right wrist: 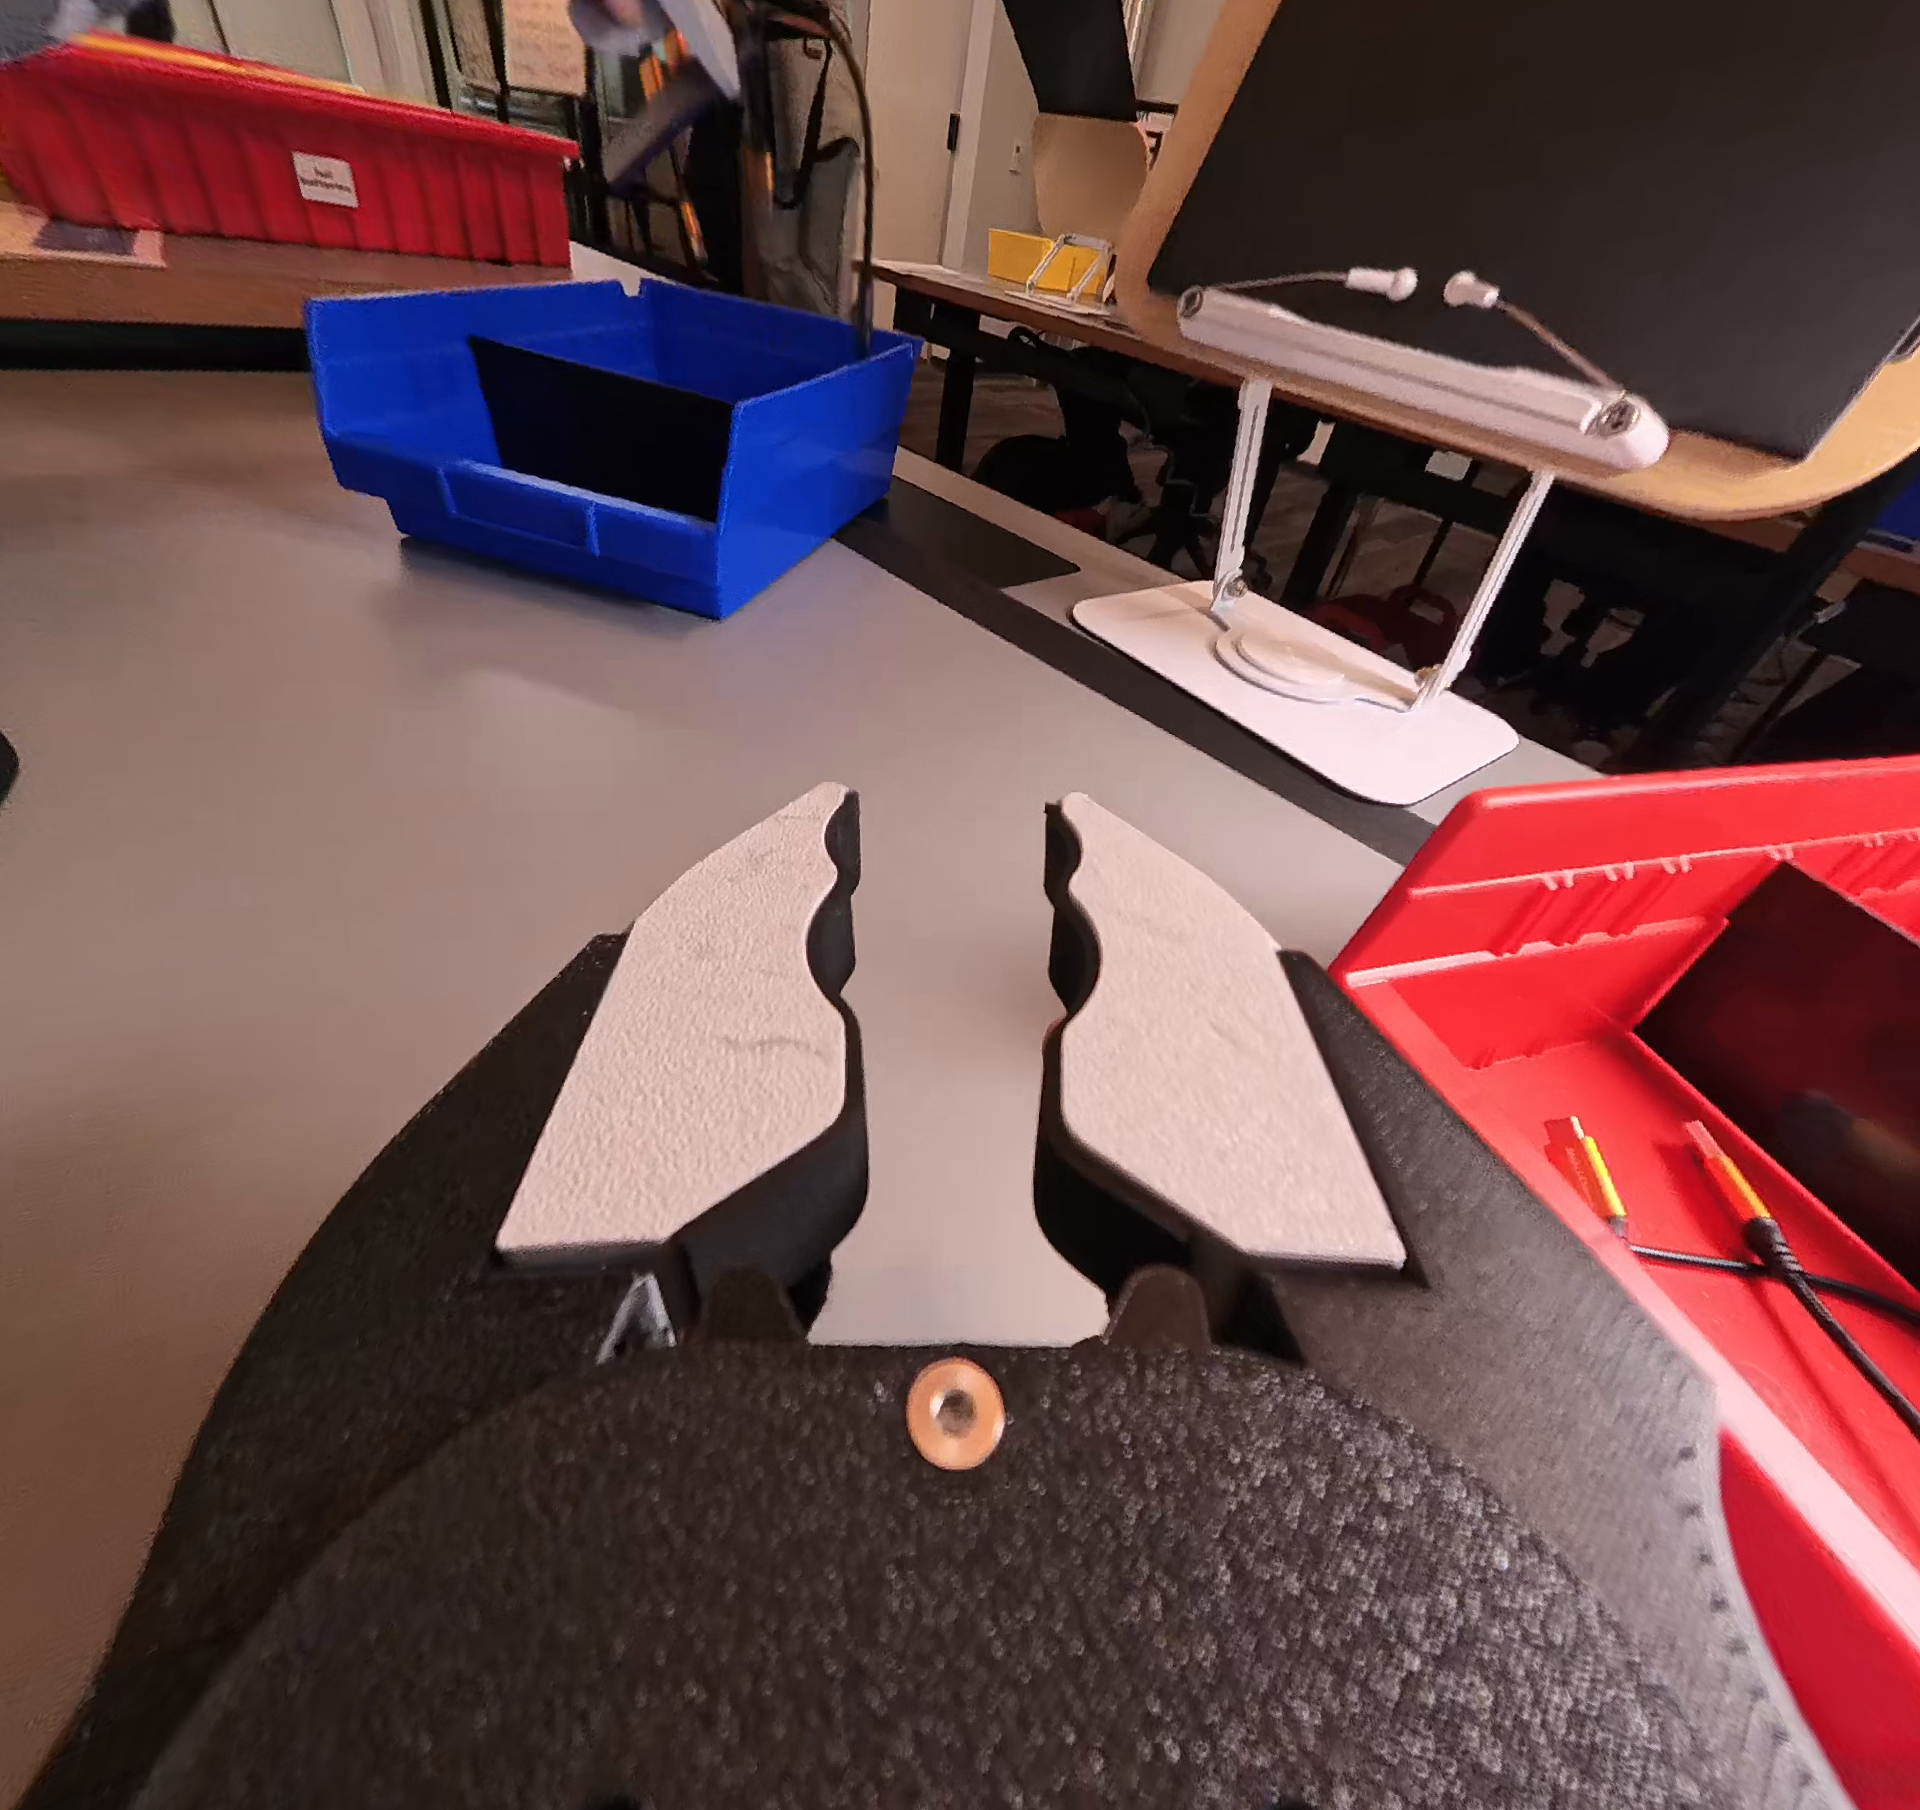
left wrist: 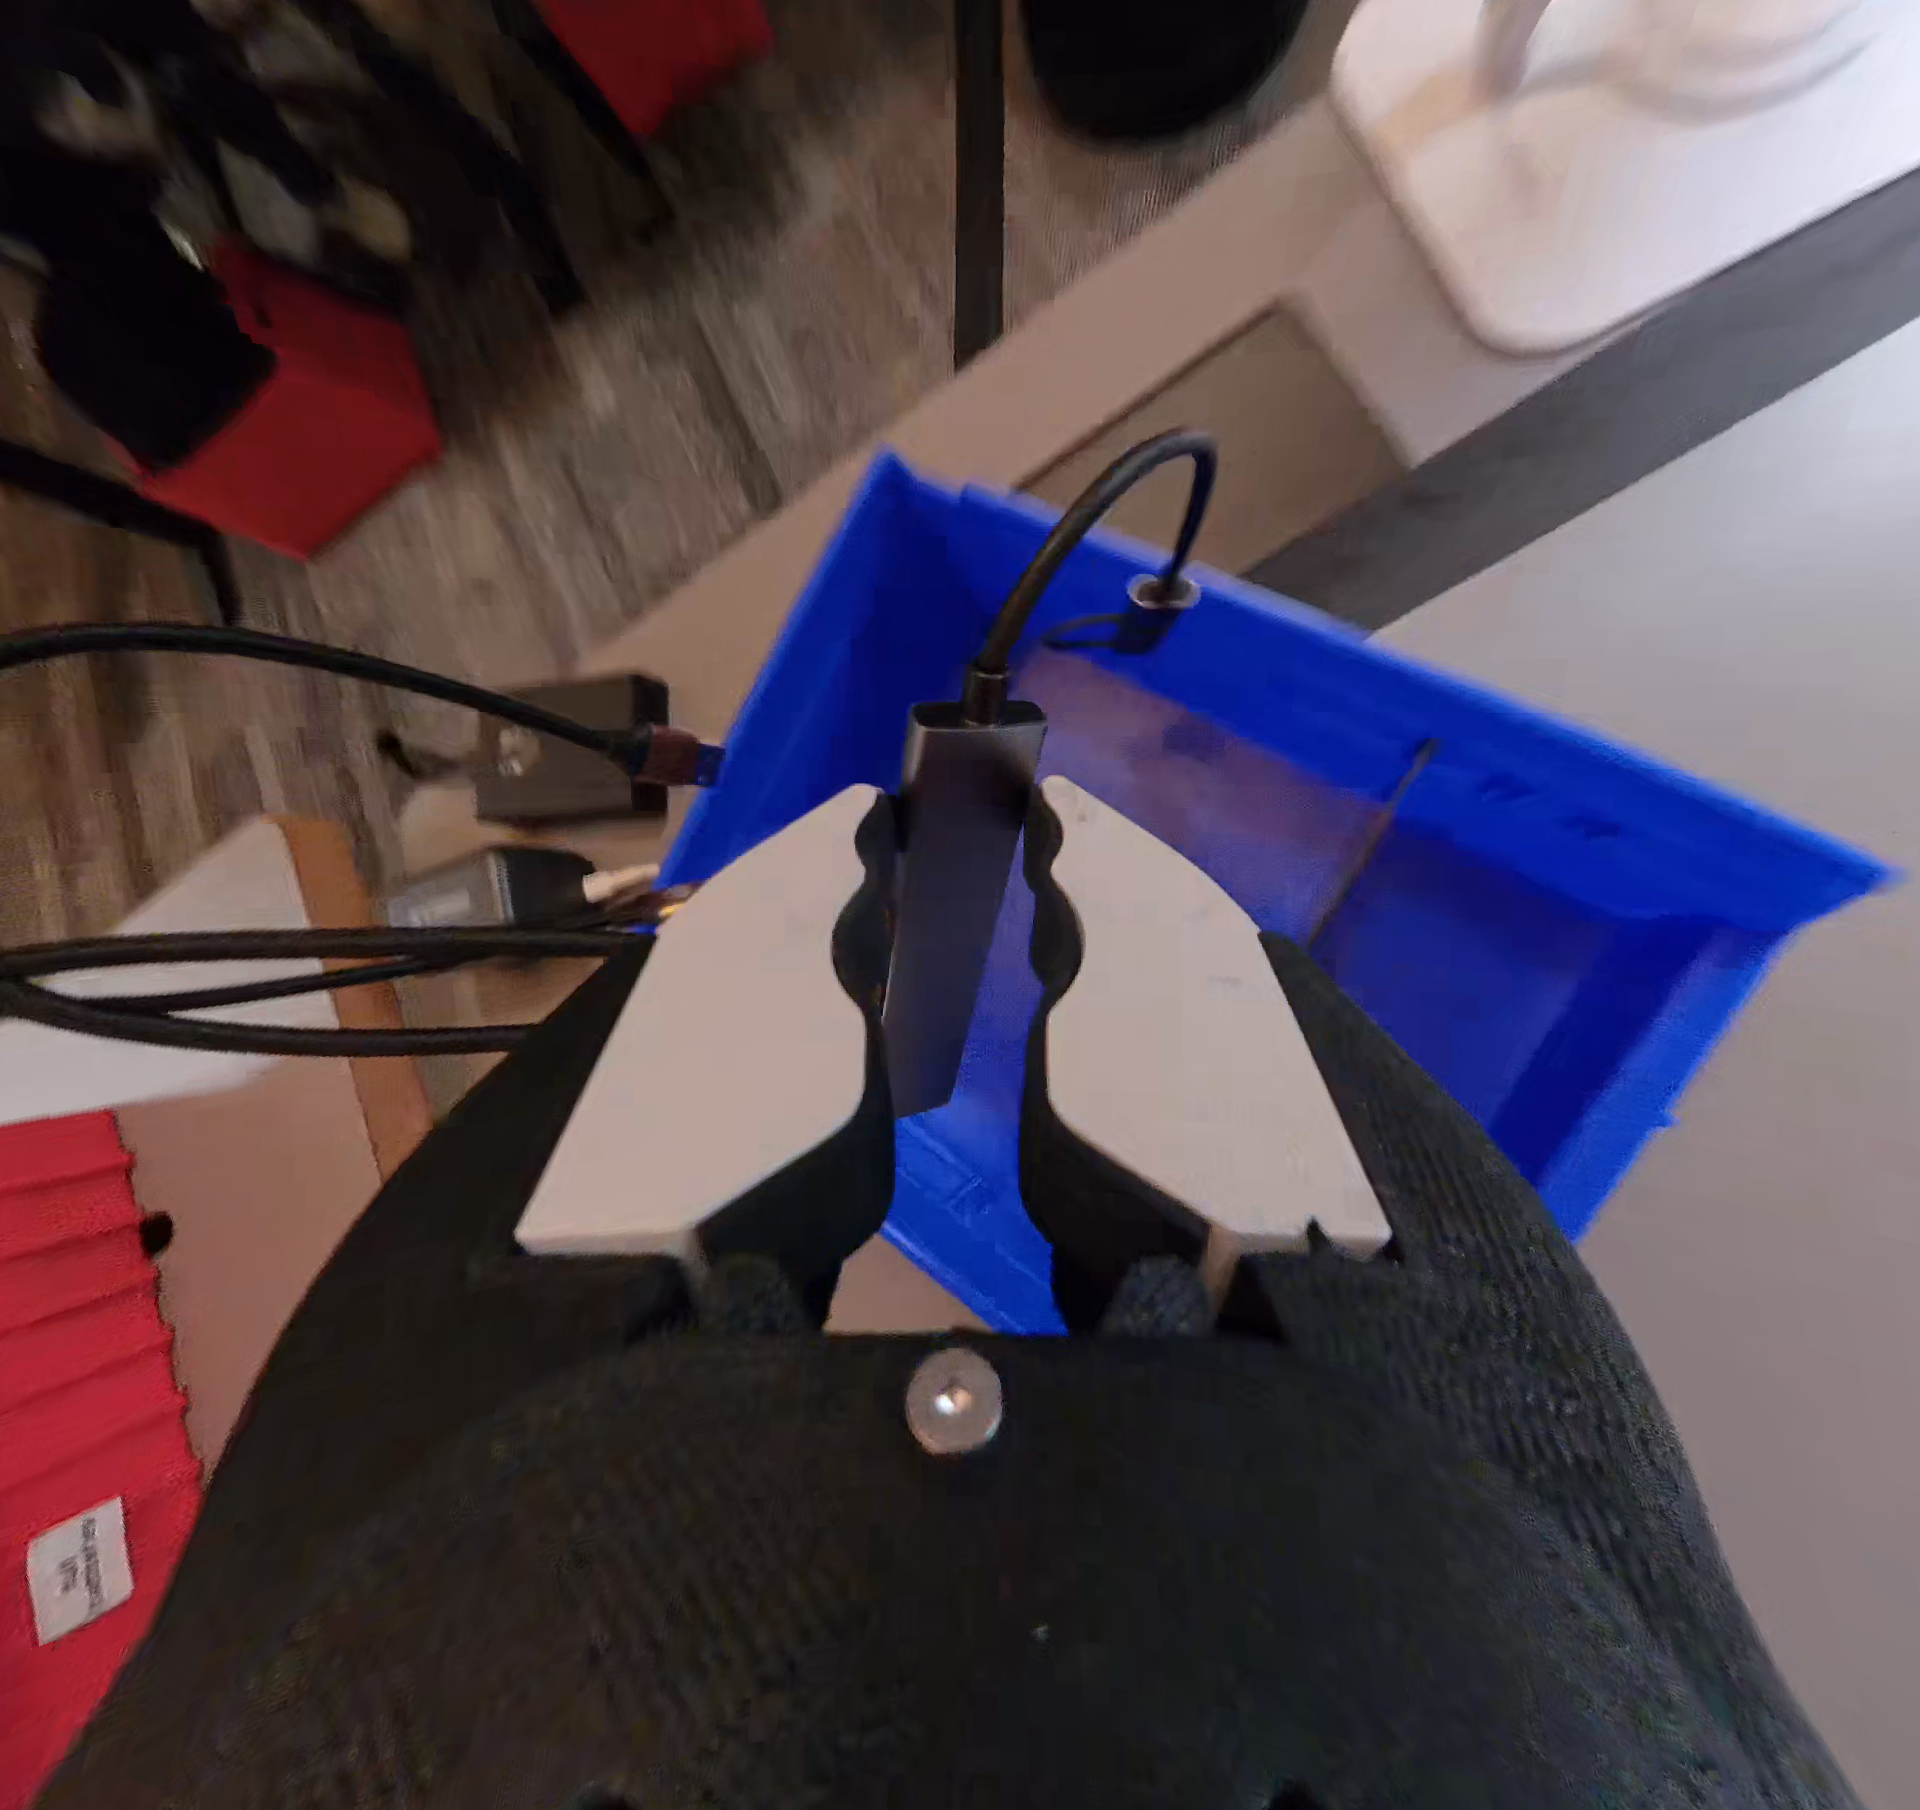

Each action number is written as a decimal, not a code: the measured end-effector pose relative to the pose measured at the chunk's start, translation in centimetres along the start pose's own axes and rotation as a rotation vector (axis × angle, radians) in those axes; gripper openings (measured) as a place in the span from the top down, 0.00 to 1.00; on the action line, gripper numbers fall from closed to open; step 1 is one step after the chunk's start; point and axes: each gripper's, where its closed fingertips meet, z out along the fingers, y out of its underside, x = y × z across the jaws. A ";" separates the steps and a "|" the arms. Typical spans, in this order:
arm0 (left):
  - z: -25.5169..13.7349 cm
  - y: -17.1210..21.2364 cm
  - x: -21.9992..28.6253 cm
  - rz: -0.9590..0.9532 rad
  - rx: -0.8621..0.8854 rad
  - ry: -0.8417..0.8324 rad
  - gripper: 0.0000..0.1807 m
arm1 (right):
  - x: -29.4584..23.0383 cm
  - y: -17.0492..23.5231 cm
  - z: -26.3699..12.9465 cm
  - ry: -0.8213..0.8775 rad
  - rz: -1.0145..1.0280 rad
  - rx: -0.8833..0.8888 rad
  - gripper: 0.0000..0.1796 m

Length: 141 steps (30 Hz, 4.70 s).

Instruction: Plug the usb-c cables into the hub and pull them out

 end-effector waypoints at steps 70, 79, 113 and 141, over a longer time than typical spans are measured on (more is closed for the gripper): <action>-19.2 -12.2 36.7 0.210 1.106 0.457 0.87 | -1.0 -17.9 1.5 0.391 -0.532 0.149 0.88; -19.5 -10.6 32.8 0.139 1.073 0.740 0.95 | -2.0 -20.0 -2.3 -0.120 -0.295 0.200 0.86; -19.0 -7.5 41.5 0.374 0.871 1.094 0.94 | -4.6 -12.8 -3.0 -0.559 -0.220 -0.131 0.97; -18.8 -8.2 35.8 0.275 0.869 1.004 0.94 | 1.3 -10.2 -4.6 -0.522 -0.183 -0.150 0.97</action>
